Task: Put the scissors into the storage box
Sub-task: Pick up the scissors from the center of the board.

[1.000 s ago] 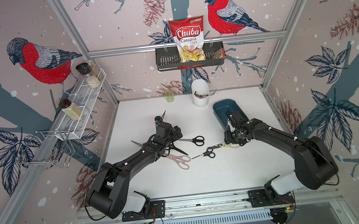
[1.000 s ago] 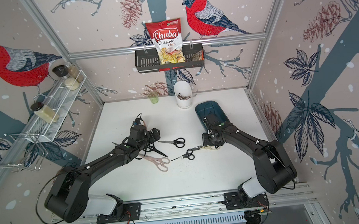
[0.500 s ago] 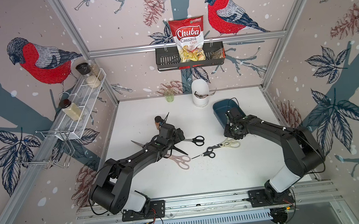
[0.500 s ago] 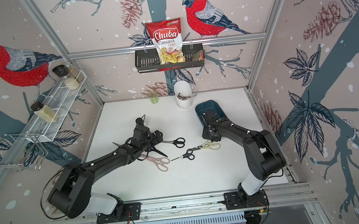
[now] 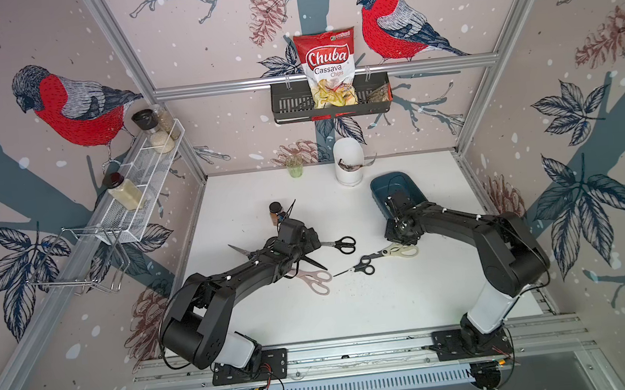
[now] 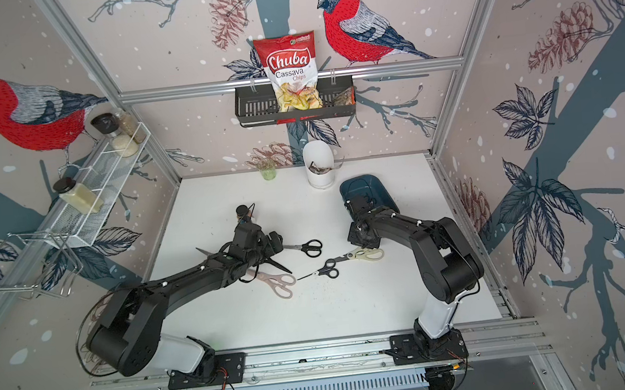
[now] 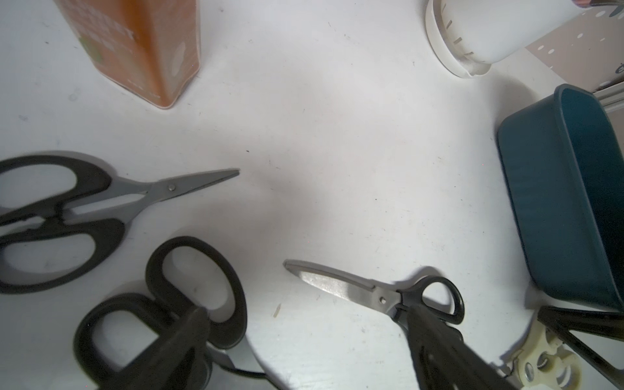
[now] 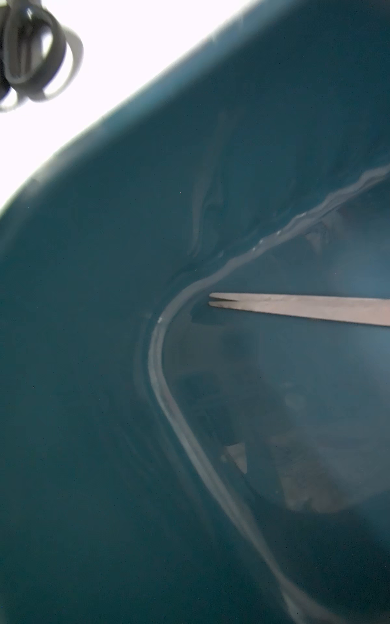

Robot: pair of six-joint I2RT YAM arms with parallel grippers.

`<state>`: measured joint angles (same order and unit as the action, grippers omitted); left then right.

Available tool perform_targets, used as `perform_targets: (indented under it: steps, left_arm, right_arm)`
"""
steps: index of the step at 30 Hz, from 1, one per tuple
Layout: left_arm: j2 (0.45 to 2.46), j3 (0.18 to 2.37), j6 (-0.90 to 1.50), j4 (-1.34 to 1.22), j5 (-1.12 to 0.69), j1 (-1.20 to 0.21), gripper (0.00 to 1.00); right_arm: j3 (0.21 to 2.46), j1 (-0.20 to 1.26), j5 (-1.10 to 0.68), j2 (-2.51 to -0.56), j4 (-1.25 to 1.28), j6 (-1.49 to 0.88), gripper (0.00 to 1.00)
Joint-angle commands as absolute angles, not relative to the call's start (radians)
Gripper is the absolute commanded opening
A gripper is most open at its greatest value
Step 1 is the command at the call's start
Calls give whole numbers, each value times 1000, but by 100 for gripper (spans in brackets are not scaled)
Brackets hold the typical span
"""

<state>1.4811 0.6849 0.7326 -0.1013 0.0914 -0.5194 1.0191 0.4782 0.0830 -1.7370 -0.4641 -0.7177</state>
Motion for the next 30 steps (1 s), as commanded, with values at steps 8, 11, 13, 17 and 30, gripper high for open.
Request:
perform_targets:
  steps: [8, 11, 13, 17, 30]
  left_arm:
    - [1463, 677, 714, -107, 120, -523, 95]
    - [1459, 673, 717, -108, 121, -523, 95]
    - [1456, 670, 718, -107, 122, -523, 95]
    - [1453, 669, 718, -106, 126, -522, 95]
    - [1448, 670, 719, -106, 123, -522, 95]
  right_arm:
    - [1019, 491, 146, -1790, -448, -744, 27]
    - [1007, 490, 150, -1801, -448, -740, 19]
    - [996, 491, 148, -1800, -441, -742, 15]
    - [977, 490, 150, -1780, -422, -765, 8]
    - [830, 447, 168, -1530, -284, -940, 0]
